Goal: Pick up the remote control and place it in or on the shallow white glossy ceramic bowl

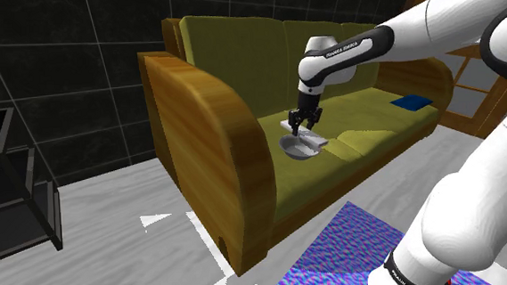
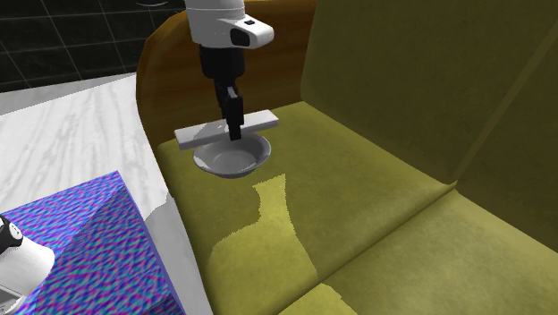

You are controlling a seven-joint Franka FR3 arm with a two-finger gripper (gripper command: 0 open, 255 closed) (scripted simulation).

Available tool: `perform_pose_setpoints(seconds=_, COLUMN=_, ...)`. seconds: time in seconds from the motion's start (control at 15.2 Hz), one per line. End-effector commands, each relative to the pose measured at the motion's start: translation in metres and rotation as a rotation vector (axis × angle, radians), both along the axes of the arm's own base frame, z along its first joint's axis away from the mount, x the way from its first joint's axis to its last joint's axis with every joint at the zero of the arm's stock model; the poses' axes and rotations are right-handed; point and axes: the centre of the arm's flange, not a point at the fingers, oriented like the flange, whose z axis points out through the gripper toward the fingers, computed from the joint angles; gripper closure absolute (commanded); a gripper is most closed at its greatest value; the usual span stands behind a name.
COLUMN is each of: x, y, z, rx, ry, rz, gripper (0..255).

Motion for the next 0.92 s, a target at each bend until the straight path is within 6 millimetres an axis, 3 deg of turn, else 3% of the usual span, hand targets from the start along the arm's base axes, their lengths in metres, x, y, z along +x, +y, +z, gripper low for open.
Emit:
perform_pose_setpoints(seconds=0.0, x=0.000, y=0.000, z=-0.010, rx=0.000, ry=-0.001, rz=0.000, gripper=255)
perform_pose_setpoints(seconds=0.33, x=0.000, y=0.000, z=-0.039, rx=0.000, ry=-0.001, rz=0.000, gripper=255)
perform_pose_setpoints(seconds=0.86, x=0.000, y=0.000, z=-0.039, rx=0.000, ry=-0.001, rz=0.000, gripper=255)
